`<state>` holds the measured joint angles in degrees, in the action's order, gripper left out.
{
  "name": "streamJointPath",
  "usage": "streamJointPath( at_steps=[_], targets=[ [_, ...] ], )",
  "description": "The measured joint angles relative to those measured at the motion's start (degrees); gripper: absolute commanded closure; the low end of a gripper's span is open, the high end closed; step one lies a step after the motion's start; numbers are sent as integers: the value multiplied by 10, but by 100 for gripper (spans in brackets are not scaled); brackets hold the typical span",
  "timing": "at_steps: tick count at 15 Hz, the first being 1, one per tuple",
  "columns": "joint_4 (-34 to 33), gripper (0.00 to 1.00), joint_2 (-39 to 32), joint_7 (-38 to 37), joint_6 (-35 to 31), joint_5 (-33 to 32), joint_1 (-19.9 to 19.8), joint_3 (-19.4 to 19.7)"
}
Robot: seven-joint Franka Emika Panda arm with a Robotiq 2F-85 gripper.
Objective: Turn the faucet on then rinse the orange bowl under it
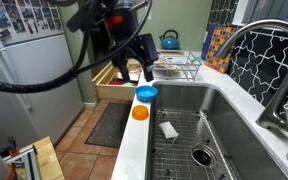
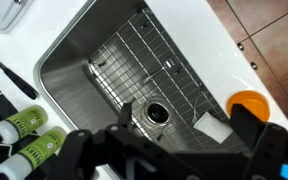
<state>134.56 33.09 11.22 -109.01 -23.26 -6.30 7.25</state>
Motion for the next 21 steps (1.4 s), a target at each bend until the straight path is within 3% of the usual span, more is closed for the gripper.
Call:
streamJointPath(
  at_steps=[3, 5, 14, 18, 21],
  targets=[
    [-63, 0, -95, -64, -79, -33, -36, 8],
    [-98, 0, -148, -95, -98, -43, -52, 8],
    [-101, 0, -140, -103, -97, -43, -51, 4],
    [-133, 0, -193, -207, -114, -43, -59, 4],
    [-174, 0, -263, -278, -168, -53, -68, 6]
  ],
)
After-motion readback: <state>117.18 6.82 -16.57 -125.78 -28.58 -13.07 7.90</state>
